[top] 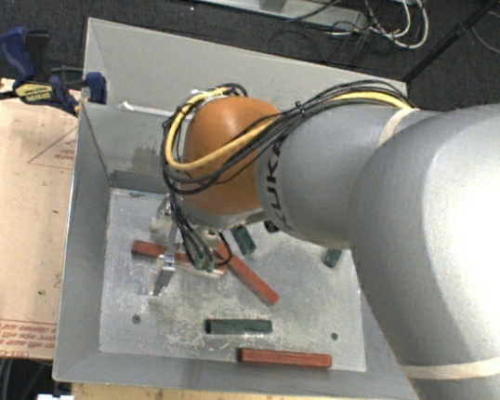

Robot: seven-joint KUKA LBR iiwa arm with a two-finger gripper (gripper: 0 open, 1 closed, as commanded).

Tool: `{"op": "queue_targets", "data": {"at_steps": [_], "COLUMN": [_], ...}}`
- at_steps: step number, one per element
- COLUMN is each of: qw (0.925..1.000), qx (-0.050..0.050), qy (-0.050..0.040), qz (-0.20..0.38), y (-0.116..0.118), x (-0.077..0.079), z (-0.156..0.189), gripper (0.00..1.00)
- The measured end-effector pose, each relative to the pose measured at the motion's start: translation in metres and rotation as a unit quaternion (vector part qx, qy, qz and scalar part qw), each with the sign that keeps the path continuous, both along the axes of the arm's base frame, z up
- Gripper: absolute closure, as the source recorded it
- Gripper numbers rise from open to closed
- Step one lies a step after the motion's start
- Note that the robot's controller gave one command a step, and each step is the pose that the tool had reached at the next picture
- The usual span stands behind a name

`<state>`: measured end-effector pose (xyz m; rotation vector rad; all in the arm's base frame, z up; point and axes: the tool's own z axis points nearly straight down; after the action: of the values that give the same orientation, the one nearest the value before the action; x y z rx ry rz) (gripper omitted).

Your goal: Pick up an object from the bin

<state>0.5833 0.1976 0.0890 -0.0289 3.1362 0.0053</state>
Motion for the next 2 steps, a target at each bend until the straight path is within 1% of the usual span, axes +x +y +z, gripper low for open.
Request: {"op": "queue_targets", "data": {"at_steps": [1,2], "qw": [0.9965,0.9965], "qx": [0.006,0.006], "qy": [-0.0078,-0.0078], "qz": [-0.083,-0.083], "y": [-0.0321,-0.0322], "x": [-0.0044,-0.0044], "z": [-0.0091,-0.0091], "gripper": [1.0,1.0]}}
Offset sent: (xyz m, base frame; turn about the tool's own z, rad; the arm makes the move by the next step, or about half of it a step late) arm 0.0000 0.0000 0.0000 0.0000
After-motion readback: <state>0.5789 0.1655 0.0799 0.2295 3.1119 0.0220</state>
